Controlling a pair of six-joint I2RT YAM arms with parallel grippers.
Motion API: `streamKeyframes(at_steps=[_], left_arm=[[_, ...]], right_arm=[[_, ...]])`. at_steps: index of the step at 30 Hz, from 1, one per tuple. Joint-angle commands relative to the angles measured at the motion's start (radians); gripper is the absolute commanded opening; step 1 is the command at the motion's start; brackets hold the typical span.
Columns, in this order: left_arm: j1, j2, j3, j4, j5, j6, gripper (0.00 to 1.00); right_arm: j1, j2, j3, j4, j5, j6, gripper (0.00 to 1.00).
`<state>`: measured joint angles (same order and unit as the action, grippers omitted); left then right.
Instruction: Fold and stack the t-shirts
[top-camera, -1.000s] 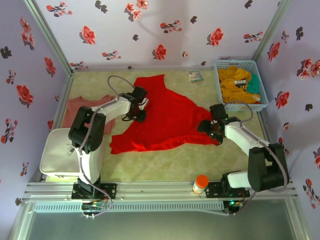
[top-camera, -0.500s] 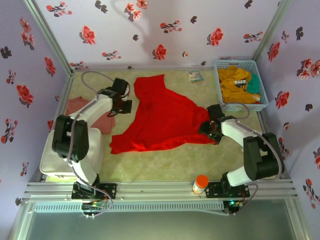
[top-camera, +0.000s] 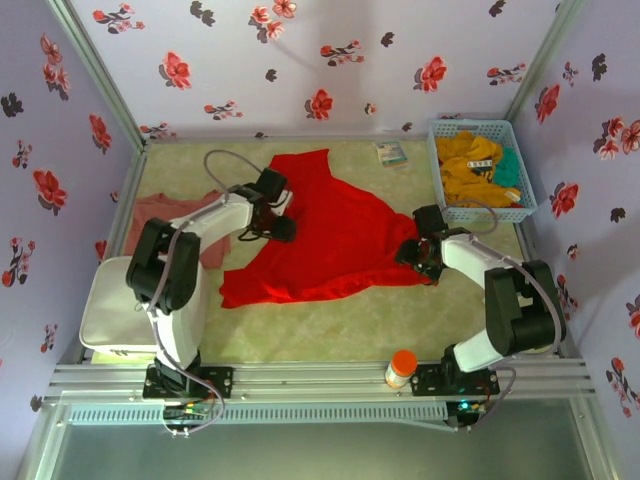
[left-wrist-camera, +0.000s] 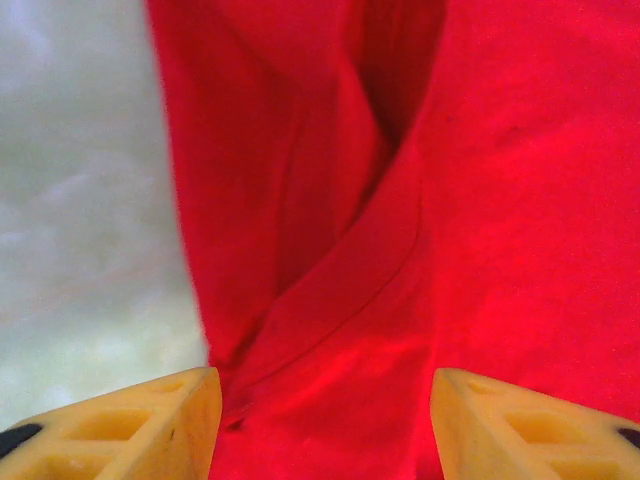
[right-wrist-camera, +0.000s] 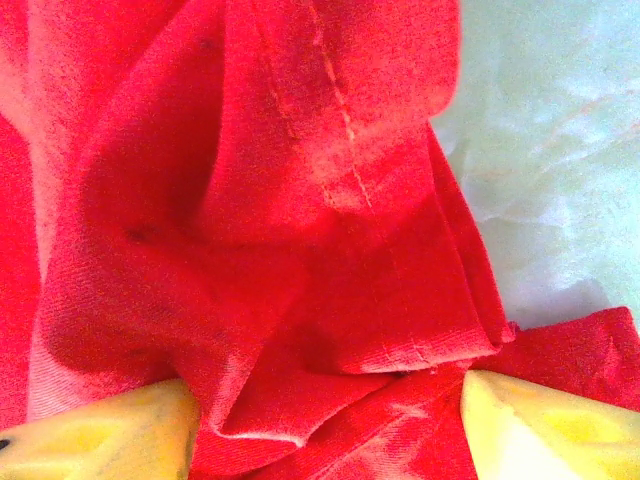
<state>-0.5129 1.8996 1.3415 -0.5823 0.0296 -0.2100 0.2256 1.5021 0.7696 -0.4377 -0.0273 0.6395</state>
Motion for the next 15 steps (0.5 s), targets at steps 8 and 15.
streamKeyframes(at_steps=[8, 15], left_arm=[[0.002, 0.093, 0.045, 0.014, -0.011, 0.013, 0.31], [0.019, 0.026, 0.041, -0.037, -0.121, -0.006, 0.02]], right_arm=[[0.000, 0.012, 0.014, 0.001, -0.001, -0.003, 0.70], [-0.012, 0.024, 0.018, -0.010, 0.023, 0.007, 0.69]])
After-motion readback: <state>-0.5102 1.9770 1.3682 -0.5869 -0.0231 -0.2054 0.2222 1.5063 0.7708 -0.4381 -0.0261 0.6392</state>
